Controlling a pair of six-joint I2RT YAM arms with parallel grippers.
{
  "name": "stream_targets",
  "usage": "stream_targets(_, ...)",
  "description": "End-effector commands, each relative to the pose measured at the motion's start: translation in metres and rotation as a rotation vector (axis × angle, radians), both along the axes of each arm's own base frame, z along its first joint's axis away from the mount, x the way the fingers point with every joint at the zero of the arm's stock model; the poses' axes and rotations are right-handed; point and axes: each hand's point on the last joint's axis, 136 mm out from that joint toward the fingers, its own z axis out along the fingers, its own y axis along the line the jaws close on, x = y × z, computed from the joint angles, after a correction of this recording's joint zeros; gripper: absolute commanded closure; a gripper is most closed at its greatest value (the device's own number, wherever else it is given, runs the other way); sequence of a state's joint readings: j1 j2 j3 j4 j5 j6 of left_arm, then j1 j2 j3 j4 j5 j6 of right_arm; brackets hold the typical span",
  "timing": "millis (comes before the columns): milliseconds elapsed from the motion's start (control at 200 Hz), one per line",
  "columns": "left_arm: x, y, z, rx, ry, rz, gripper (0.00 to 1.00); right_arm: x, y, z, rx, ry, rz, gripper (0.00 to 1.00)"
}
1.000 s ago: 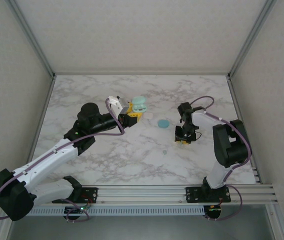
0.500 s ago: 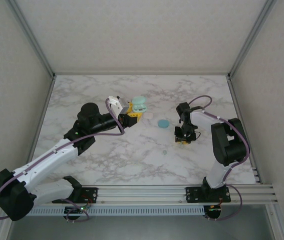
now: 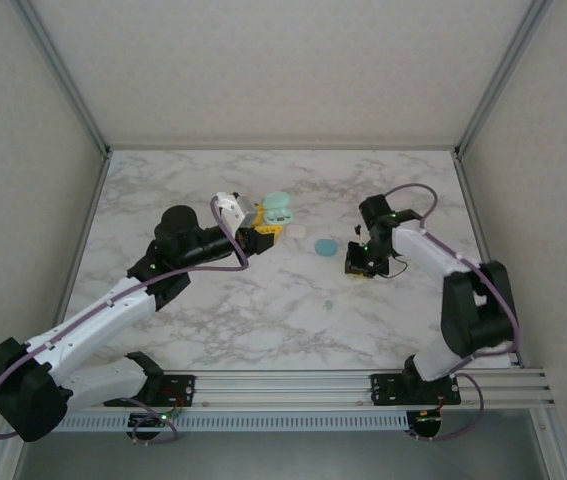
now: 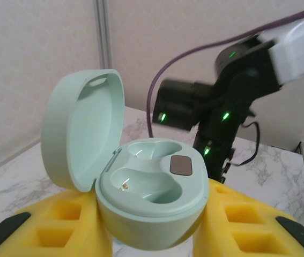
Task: Insert the wireless bluetooth earbuds into the charging case
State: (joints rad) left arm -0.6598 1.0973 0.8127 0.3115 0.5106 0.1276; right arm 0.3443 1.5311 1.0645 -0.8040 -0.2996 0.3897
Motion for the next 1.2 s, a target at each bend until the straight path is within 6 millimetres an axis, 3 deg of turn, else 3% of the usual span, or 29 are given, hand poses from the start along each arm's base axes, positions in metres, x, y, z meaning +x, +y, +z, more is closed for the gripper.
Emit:
stream_targets(0,-0.001,0.005,0.009,-0.009,-0.024,0.025,0.79,-0.006,0.056,0.081,0.414,-0.045,0.070,0.85)
stream_targets(160,0.002,0.009,0.015,-0.018,-0.040,0.034,0.79,-0.024,0.095,0.159,0.818,-0.020,0.214,0.85)
stream_targets(290,0.005,0.017,0.018,-0.024,-0.049,0.049,0.79,-0.032,0.103,0.186,0.954,0.024,0.273,0.85)
stream_targets(511,0.004,0.019,0.013,-0.010,-0.047,0.038,0.79,-0.033,0.107,0.210,1.042,0.061,0.309,0.86)
stream_targets(1011,0.004,0.011,0.004,0.015,-0.029,0.003,0.79,-0.031,0.113,0.239,1.048,0.023,0.293,0.85)
stream_targets(1196,0.005,0.007,0.000,0.024,-0.041,0.000,0.79,-0.030,0.112,0.262,0.993,-0.151,0.292,0.84)
